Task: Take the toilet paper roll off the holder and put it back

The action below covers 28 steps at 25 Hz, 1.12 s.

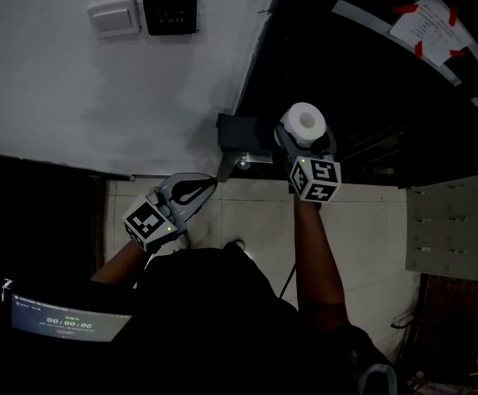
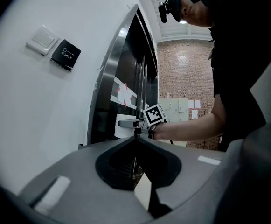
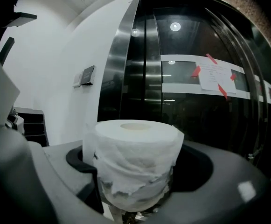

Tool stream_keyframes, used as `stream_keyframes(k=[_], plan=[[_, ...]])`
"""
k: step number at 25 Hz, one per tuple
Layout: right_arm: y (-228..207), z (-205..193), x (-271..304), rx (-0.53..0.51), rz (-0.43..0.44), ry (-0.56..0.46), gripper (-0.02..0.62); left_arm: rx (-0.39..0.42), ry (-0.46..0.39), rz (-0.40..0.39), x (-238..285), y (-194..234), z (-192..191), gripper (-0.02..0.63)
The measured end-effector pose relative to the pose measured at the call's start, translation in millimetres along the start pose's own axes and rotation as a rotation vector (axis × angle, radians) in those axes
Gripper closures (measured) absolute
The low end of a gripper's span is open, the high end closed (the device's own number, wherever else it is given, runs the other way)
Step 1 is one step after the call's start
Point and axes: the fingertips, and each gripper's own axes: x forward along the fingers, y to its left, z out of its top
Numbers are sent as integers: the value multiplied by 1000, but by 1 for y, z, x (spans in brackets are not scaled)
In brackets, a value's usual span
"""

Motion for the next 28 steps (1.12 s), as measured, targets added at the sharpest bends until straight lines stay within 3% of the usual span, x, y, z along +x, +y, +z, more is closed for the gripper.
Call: stream_keyframes(k=[7, 13, 15, 19, 25, 28], plan=[[-47, -16, -6, 38, -72, 27, 143, -11, 12, -4, 1, -3, 1, 604], [-55, -33, -3, 52, -85, 55, 143, 0, 13, 2, -2, 0, -2, 604], [-59, -38, -2, 104, -97, 40, 143, -6, 16, 7, -4, 1, -1, 604], [-76, -56, -4, 385, -120, -33, 143, -12, 22, 11, -6, 1, -1, 604], [-85, -109, -5, 828, -113, -57, 143, -13, 23, 20, -9, 3, -3, 604], [-82, -142, -5, 1215, -96, -120, 143, -21, 26, 20, -9, 2, -1, 604]])
